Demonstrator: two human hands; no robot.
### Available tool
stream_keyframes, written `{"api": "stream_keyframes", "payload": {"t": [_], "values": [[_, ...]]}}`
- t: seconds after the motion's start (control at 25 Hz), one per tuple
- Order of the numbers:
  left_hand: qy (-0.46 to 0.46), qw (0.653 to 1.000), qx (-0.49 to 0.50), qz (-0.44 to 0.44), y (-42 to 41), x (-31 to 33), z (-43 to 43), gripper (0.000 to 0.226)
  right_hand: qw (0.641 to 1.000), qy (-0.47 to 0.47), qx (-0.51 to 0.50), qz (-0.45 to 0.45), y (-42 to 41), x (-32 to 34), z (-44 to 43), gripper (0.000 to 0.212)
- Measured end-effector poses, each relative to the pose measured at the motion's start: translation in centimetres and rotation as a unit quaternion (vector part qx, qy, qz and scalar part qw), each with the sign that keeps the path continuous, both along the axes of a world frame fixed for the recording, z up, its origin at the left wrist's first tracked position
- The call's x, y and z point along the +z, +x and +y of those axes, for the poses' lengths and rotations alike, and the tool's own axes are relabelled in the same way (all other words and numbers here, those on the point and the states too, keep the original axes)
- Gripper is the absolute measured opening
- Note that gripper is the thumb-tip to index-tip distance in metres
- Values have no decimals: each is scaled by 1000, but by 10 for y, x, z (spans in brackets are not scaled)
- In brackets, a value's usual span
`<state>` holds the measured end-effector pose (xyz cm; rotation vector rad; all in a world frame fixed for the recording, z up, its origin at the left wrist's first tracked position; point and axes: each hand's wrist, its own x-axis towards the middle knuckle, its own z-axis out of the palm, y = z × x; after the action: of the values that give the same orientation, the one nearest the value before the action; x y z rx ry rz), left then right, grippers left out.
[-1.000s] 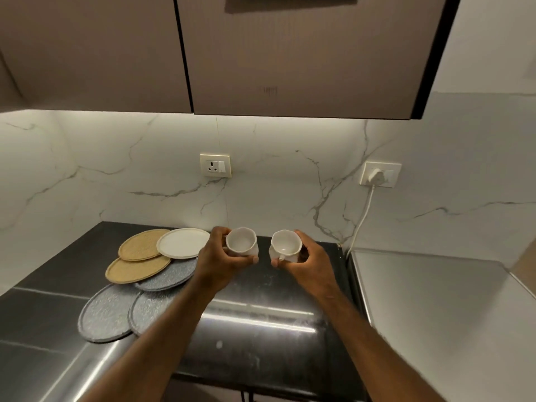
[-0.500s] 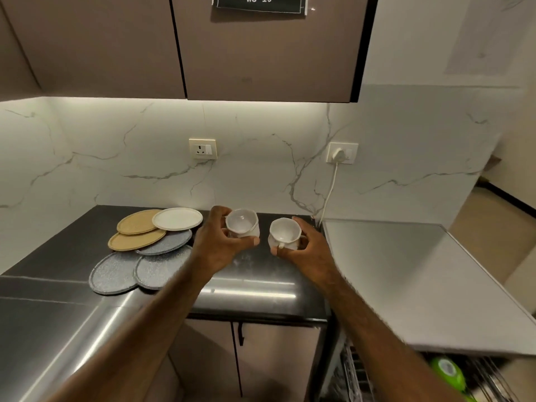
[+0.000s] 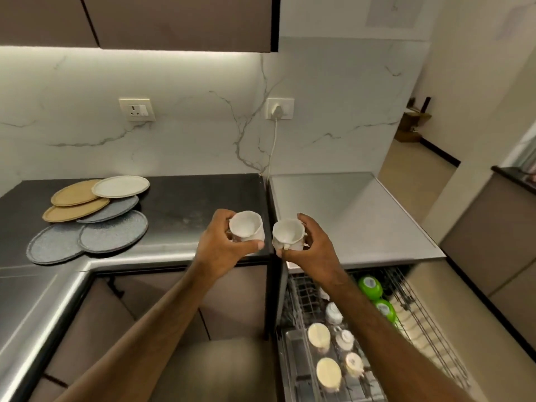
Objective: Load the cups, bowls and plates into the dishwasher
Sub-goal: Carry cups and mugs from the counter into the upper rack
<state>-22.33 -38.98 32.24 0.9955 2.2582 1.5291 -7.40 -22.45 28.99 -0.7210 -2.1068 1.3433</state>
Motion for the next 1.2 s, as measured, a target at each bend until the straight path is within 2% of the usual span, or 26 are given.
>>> {"api": "stream_keyframes", "payload": {"t": [0.32,0.44,0.56,0.76,0.96,1.08,1.2], "values": [[-65,995,-66,-39,85,-67,83,70,995,-50,-46,-70,105,-56,68,96],[-80,993,-70,-49,101,-98,106,71,991,-86,-52,-92,121,-99,93,98],[-88,991,-68,-76,101,-138,119,72,983,-118,-74,-124,122,-147,107,87],[-96,990,-43,-99,81,-243,147,71,966,-154,-79,-192,103,-263,136,89],[-83,986,-14,-141,68,-352,165,70,955,-117,-64,-266,65,-370,171,64],[-67,987,4,-144,65,-391,169,70,939,-38,-17,-340,36,-415,194,81],[-49,988,14,-143,62,-414,170,70,899,59,54,-431,9,-436,207,94]]}}
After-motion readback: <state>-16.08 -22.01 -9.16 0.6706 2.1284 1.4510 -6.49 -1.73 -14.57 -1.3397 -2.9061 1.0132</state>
